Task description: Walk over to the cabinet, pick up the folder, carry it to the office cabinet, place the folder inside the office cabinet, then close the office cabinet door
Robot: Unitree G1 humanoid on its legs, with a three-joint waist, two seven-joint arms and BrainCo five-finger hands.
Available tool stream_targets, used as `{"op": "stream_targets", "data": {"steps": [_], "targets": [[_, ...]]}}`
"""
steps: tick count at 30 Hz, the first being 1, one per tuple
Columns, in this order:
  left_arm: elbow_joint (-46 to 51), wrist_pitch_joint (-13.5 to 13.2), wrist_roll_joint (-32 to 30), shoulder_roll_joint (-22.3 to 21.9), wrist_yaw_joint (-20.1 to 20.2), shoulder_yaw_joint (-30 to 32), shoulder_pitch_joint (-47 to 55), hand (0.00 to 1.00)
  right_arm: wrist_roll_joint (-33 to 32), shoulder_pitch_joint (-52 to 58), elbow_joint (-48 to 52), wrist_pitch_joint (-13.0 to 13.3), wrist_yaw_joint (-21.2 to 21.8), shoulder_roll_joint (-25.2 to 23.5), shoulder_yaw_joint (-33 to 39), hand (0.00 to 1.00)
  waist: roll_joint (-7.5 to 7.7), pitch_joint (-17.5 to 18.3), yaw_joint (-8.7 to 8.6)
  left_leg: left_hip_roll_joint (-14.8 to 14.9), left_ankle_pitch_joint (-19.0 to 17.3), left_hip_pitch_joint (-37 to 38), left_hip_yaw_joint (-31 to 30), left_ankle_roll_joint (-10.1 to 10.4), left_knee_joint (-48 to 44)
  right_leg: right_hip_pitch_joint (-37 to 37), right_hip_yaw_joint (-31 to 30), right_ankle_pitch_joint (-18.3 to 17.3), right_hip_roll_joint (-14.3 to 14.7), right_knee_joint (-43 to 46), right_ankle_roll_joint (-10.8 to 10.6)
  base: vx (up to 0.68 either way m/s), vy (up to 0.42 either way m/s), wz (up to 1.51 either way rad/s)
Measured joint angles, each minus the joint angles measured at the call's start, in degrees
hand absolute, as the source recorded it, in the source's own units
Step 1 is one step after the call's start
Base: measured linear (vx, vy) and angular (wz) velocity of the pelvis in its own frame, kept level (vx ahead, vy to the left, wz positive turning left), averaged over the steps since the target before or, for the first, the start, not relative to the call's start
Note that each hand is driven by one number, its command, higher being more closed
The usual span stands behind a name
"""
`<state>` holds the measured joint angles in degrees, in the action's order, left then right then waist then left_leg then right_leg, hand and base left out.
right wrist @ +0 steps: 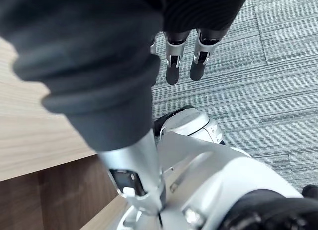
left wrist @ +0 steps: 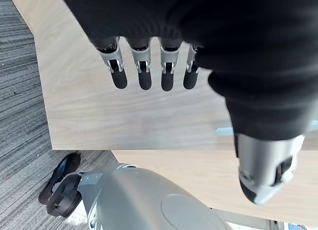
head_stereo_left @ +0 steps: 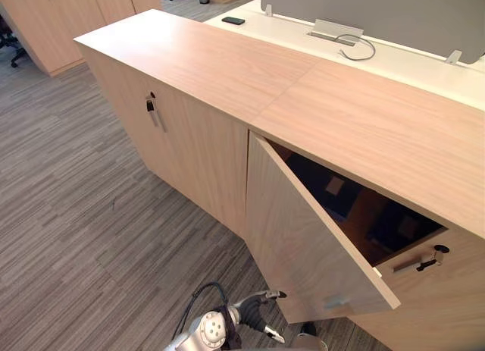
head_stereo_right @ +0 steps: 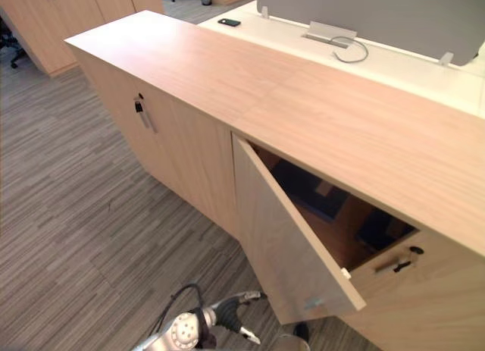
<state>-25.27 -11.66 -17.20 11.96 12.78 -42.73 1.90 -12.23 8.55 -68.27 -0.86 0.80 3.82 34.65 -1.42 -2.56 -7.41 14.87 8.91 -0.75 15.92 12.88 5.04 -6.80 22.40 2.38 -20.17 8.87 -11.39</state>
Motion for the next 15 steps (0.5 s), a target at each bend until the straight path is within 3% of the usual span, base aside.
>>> {"op": "stream_targets", "data": {"steps": [15], "targets": [[-1.18,0.00,-0.24,-0.58,0.15,-3.07,-5.55,0.00,-0.05,-0.52,0.05,0.42,0.00,0.01,0.18,0.00,-0.86,-0.57,-1.26,0.60,-0.44,1.11,2.88,0.47,-0.02,-1.30,-2.46,0.42,0.94,-0.34,0.21,0.00,-0.011,-0.09]]}}
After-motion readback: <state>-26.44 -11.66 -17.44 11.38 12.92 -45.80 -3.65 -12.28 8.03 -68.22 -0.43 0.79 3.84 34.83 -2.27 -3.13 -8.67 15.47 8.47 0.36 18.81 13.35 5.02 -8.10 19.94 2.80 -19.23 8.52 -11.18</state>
